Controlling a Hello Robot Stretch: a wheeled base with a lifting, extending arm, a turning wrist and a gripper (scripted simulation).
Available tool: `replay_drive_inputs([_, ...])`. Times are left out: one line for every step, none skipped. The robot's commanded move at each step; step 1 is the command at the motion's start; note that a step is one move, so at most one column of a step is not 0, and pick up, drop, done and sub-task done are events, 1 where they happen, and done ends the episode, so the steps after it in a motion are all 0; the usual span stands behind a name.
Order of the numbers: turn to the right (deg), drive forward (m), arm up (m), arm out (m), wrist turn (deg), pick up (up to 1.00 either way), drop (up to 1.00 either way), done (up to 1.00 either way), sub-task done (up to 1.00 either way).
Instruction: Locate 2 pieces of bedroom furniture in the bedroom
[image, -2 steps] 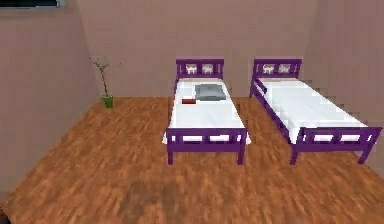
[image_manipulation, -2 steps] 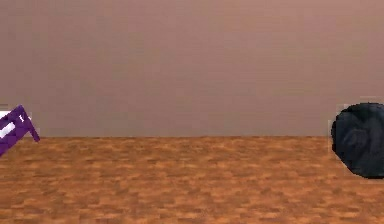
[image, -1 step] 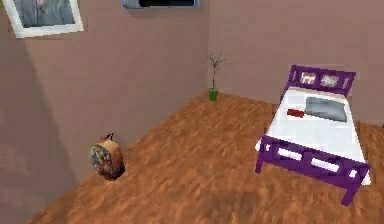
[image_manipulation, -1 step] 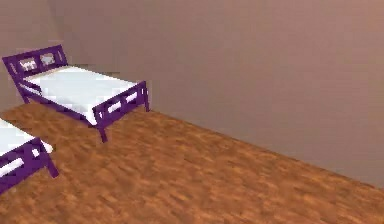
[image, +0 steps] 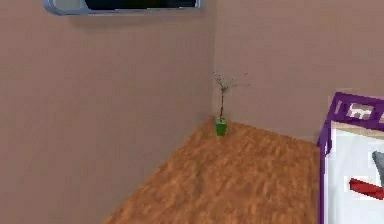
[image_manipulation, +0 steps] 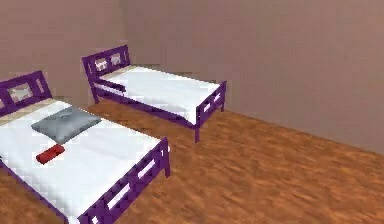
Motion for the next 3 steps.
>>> replay_drive_inputs([45.0, 0.0, 0.0, 0.0, 0.0, 0.0, 0.0, 0.0, 0.0])
replay_drive_inputs([0.0, 0.0, 0.0, 0.0, 0.0, 0.0, 0.0, 0.0, 1.0])
replay_drive_inputs([45.0, 0.0, 0.0, 0.0, 0.0, 0.0, 0.0, 0.0, 0.0])
